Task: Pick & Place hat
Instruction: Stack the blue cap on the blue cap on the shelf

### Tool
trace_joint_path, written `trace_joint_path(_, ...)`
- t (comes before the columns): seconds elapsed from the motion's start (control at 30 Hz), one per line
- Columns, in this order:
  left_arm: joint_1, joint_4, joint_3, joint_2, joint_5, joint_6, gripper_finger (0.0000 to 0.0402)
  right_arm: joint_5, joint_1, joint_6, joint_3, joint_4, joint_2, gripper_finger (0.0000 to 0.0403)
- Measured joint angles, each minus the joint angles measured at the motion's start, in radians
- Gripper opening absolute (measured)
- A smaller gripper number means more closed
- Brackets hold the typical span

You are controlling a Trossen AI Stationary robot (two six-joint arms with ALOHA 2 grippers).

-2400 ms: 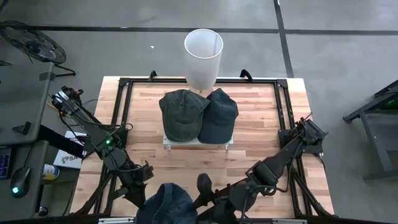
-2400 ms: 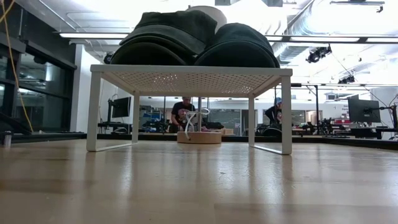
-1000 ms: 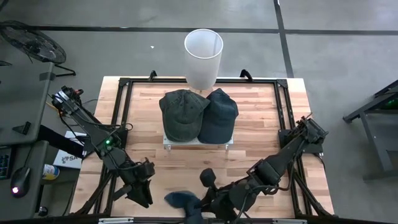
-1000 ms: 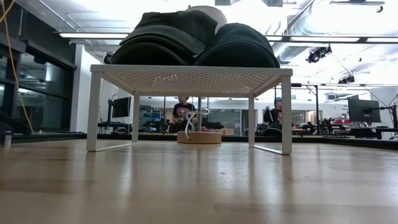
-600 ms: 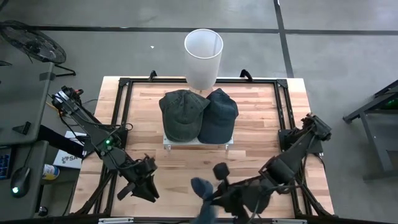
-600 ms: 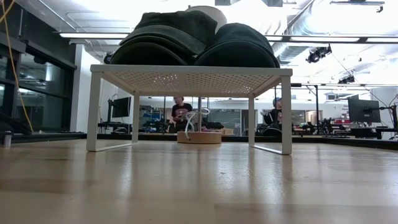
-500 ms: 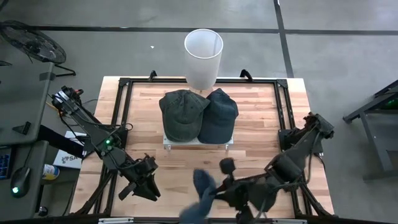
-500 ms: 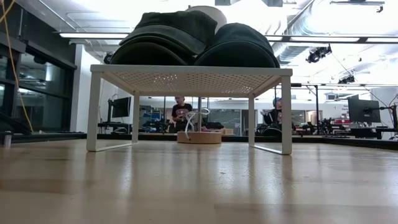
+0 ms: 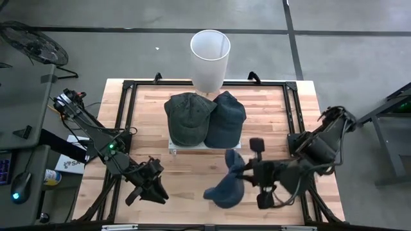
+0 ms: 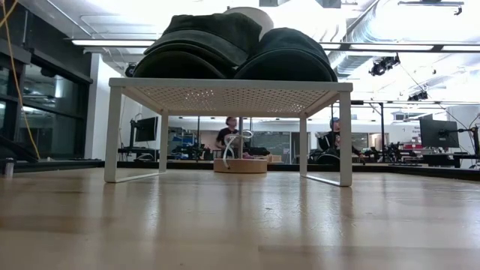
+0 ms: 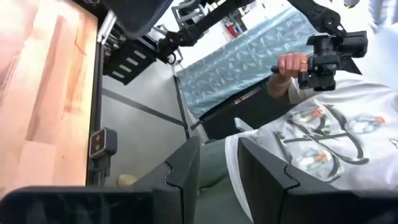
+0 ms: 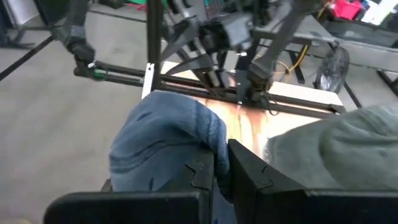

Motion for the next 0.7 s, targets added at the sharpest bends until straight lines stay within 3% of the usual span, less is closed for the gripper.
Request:
trace_joint_path(0.3,0.000,0.001,0.000,0.000,-0.017,0.000,0.0106,-0.008,-0.052,0.021,0.000,-0.076,-0.080,0.0017)
trace_joint_path(0.7,0.000,0.002,0.000,0.000,-0.066,-0.005,0.0106,-0.013,-0.134,0.247,0.000,-0.226,-0.173,0.0017)
